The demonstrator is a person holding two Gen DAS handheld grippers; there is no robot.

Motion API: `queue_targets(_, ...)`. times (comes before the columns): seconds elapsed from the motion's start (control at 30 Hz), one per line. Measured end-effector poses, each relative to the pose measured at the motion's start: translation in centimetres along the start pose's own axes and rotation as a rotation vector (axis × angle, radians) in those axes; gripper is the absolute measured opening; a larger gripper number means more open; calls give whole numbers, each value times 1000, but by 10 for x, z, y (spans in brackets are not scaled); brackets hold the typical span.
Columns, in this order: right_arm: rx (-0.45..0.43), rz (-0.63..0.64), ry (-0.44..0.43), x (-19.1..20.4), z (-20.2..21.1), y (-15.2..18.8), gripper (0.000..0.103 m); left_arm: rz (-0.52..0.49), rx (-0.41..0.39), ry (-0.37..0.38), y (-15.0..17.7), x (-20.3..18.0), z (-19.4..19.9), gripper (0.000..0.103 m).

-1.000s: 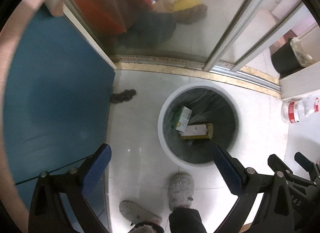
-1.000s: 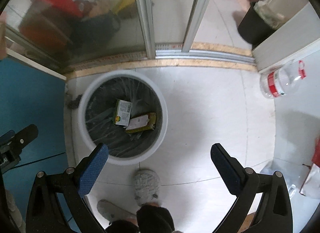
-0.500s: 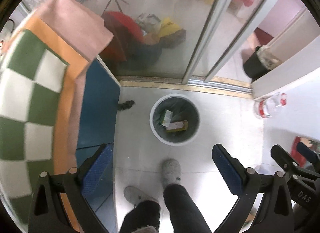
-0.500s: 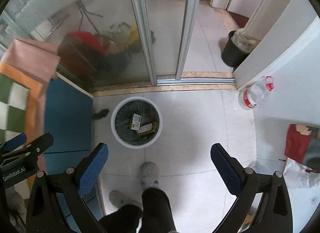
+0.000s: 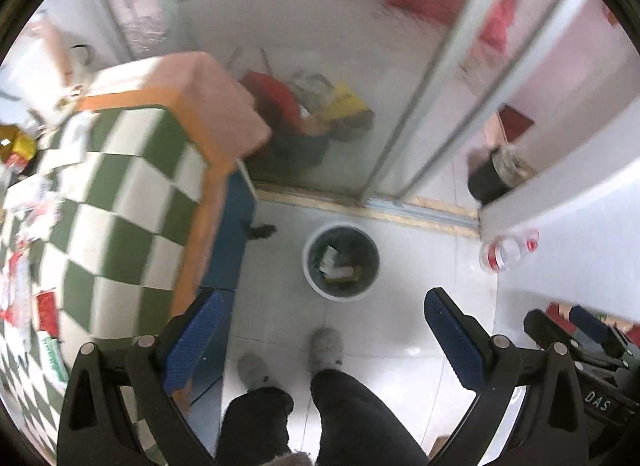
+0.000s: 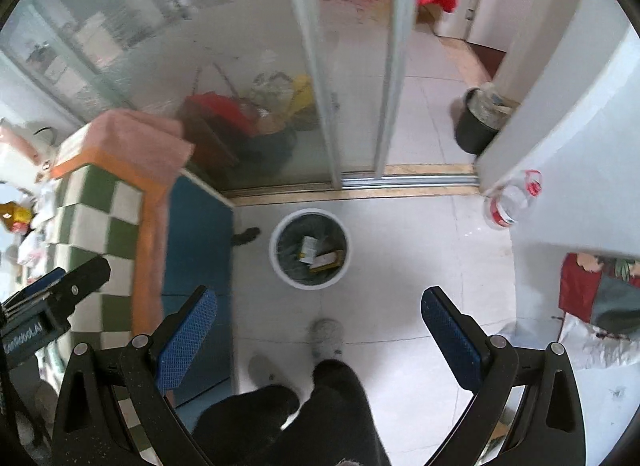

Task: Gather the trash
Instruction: 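Move both tools back from the bin toward the counter, then grasp the small dark green scrap with left tool while right tool grasps the green sachet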

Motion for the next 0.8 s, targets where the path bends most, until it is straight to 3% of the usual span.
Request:
queue_targets(0.17, 54, 100, -82, 89, -15, -4, 103, 126, -39, -127, -3, 110, 16, 103)
queue_targets(0.3, 146, 255, -160, 195, -51, 17, 103, 302, 5, -285, 29, 241, 11, 103)
queue_targets(0.37, 205, 311, -201, 243, -72, 29, 103, 407, 69, -350, 64, 311, 2, 103)
queue_targets(0.5, 357, 449, -269, 349, -128, 78, 103, 572, 212, -439, 157, 418, -14, 102)
queue_targets(0.53, 382, 476, -274, 366, -138, 91, 103, 602, 238, -450, 179, 430, -15, 102)
queue_targets(0.6, 449, 549, -270, 409, -167, 124, 103, 687, 314, -438, 232, 458, -23, 102)
queue_targets(0.7, 513, 620, -253, 441, -192, 161, 103, 812, 397, -344, 293, 467, -35, 102)
queue_targets(0.8, 558, 691, -225, 464, -210, 192, 103, 905, 433, -233, 323, 456, -48, 98)
Point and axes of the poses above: each gripper's, at about its wrist camera, not at the fingertips, and z roughly against the way its jaws point, x to its left, y to its underside, the point moved 5 cm from there along -z, roughly the way its jaws point, and after that the axes turned 15 degrees about -y, right-handed, at the moved point
